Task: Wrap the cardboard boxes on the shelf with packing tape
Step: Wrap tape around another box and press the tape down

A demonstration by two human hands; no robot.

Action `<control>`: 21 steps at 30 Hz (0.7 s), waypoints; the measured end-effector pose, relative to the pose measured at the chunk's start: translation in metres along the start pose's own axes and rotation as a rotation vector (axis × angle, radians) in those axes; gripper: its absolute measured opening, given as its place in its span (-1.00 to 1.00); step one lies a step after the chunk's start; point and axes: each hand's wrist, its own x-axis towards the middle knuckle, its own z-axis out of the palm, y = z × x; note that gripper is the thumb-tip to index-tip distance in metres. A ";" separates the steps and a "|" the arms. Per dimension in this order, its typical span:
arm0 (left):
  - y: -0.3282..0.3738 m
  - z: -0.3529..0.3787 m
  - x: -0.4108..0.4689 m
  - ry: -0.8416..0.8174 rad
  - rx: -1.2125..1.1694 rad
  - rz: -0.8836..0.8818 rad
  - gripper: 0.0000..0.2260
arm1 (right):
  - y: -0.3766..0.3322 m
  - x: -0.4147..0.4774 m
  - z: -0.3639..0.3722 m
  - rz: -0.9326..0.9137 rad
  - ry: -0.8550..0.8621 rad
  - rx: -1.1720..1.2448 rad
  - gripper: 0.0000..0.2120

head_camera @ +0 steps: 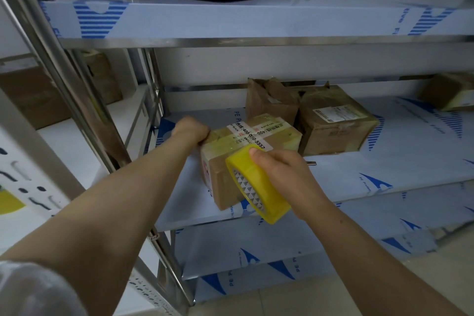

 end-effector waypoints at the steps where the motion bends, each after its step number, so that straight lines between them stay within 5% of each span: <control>1: 0.005 -0.004 -0.001 0.164 0.209 0.123 -0.83 | 0.001 0.001 0.000 -0.001 -0.002 0.001 -0.50; 3: 0.019 -0.006 -0.015 0.267 0.370 0.303 -0.77 | 0.002 0.002 0.000 -0.012 -0.005 0.004 -0.50; 6: 0.026 0.011 -0.029 0.192 0.515 0.420 -0.62 | 0.003 0.002 0.001 -0.040 -0.013 0.009 -0.58; 14: 0.032 0.022 -0.034 -0.113 0.566 0.141 -0.16 | 0.012 0.001 0.003 -0.045 0.019 0.045 -0.57; 21: 0.028 0.039 -0.044 0.032 0.628 0.304 -0.14 | 0.017 0.000 0.002 -0.067 -0.010 0.102 -0.57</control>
